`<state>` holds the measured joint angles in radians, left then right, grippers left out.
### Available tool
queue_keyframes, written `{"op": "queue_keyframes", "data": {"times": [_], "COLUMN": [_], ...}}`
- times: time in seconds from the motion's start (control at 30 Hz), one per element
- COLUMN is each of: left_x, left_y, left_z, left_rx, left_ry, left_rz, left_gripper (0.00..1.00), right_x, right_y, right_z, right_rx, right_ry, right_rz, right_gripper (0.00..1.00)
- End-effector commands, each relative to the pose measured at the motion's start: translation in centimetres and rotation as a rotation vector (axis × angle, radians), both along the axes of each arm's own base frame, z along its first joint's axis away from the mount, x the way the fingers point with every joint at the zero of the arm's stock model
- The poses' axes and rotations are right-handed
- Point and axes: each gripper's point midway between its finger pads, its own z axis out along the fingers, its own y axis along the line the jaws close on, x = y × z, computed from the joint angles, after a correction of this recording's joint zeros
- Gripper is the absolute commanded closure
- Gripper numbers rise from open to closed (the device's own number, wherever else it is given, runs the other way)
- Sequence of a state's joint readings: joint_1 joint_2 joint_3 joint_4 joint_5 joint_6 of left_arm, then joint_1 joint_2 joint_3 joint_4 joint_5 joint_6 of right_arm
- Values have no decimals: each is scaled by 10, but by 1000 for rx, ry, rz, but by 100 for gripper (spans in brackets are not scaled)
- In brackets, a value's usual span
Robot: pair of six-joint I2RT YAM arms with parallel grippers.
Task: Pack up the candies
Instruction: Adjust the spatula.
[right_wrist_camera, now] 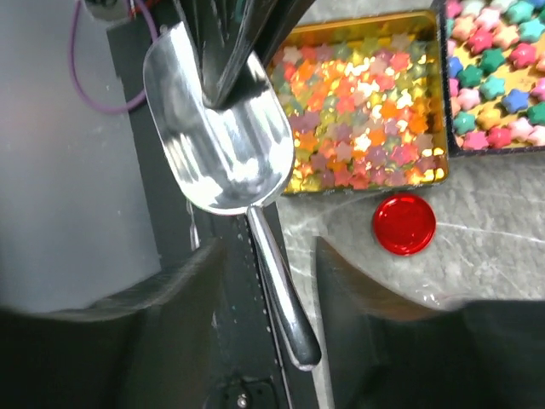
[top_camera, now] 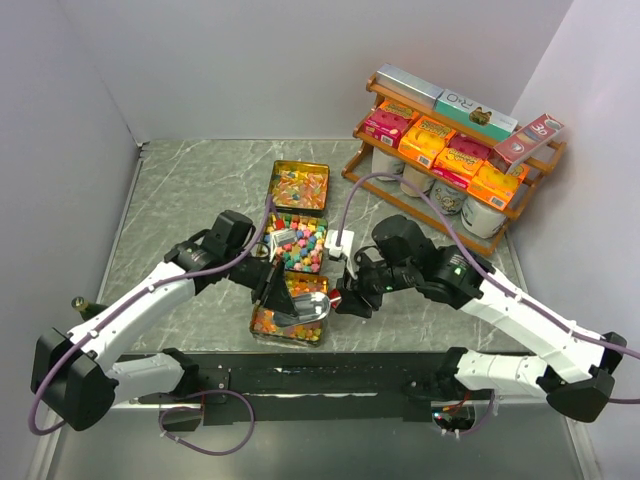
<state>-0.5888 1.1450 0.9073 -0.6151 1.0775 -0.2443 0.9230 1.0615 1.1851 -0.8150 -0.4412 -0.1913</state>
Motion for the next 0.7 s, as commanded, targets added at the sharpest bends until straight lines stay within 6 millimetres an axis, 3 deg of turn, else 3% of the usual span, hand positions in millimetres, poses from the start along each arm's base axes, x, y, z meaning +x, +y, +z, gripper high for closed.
{"op": "queue_keyframes", "data": {"times": [0.0, 0.3, 0.4, 0.43, 0.5, 0.53, 0.6, 0.63, 0.67], "left_x": [-5, -2, 2, 3, 13, 20, 42, 48, 55], "left_y": [-1, -3, -4, -4, -5, -5, -3, -1, 1], "left_z": [25, 22, 20, 19, 16, 13, 8, 8, 8], "left_rx": [-86, -85, -73, -67, -43, -19, 30, 45, 54], "left_ry": [-81, -88, -95, -94, -124, -124, -167, -163, -165], "left_rz": [-55, -47, -32, -25, 22, 62, 170, 213, 247], "left_gripper": [99, 99, 99, 96, 91, 74, 61, 45, 42], "right_x": [-4, 1, 0, 0, 1, 0, 4, 4, 8], "right_y": [0, 18, 21, 21, 19, 17, 11, 8, 5], "right_z": [-1, 3, 2, 1, -2, -5, -6, -8, -9], "right_rx": [-12, 65, 86, 85, 69, 58, 43, 31, 16], "right_ry": [-11, -20, -9, -4, 1, 3, -15, -17, -30], "right_rz": [38, 24, 19, 20, 7, 2, -33, -44, -66], "right_gripper": [53, 60, 78, 90, 100, 100, 100, 100, 100]}}
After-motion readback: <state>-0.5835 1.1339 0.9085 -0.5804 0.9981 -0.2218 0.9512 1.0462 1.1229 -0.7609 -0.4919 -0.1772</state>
